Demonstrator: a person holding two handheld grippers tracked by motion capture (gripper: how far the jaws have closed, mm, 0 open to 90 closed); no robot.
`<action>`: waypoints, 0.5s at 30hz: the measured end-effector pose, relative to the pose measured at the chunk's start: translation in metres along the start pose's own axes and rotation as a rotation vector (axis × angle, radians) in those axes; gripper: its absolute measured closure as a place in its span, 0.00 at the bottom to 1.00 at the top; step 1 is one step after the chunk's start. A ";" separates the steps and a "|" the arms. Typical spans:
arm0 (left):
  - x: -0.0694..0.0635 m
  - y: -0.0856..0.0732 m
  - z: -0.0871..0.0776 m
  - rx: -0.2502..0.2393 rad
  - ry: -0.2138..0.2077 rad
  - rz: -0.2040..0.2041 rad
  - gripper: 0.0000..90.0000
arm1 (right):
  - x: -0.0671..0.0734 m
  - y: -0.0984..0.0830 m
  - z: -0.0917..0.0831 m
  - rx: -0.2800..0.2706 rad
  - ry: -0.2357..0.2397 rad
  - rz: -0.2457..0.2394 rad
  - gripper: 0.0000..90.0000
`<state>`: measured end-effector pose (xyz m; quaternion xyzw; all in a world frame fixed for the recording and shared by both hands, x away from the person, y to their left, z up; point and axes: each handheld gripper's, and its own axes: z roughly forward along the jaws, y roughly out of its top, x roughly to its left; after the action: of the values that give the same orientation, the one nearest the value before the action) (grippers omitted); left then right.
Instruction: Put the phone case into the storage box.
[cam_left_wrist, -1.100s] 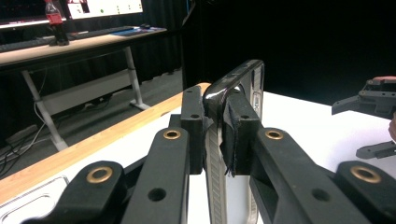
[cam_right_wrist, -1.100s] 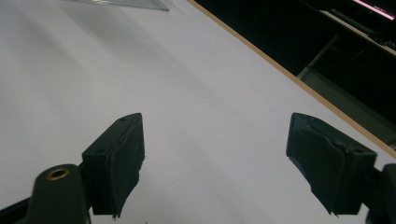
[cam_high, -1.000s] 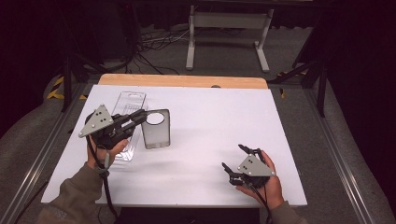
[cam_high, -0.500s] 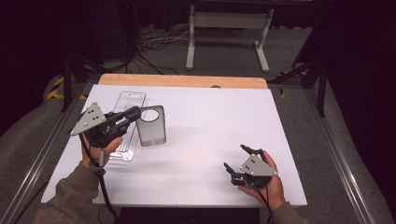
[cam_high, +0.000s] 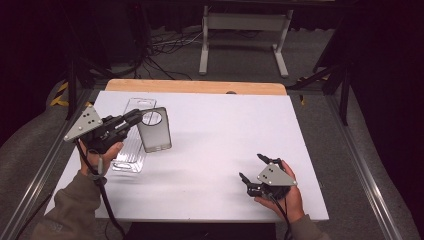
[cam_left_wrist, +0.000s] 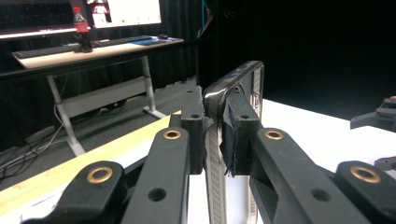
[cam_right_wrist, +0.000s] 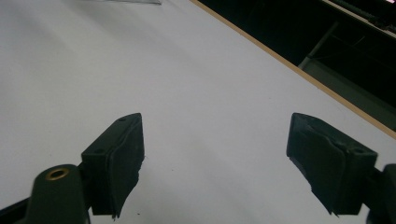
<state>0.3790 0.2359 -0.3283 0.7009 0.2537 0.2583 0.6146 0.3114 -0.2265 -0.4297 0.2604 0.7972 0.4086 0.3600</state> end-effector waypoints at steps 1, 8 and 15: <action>0.001 0.000 -0.001 -0.004 0.005 -0.001 0.89 | 0.000 0.000 0.000 0.002 0.002 0.000 0.22; 0.007 0.001 -0.007 -0.012 0.036 -0.012 0.89 | 0.001 0.001 -0.001 -0.007 0.008 -0.001 0.22; 0.014 0.001 -0.009 -0.012 0.050 -0.013 0.89 | 0.002 0.002 -0.001 -0.011 0.009 -0.005 0.22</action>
<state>0.3830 0.2520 -0.3257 0.6888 0.2720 0.2735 0.6138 0.3097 -0.2246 -0.4280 0.2547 0.7970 0.4135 0.3591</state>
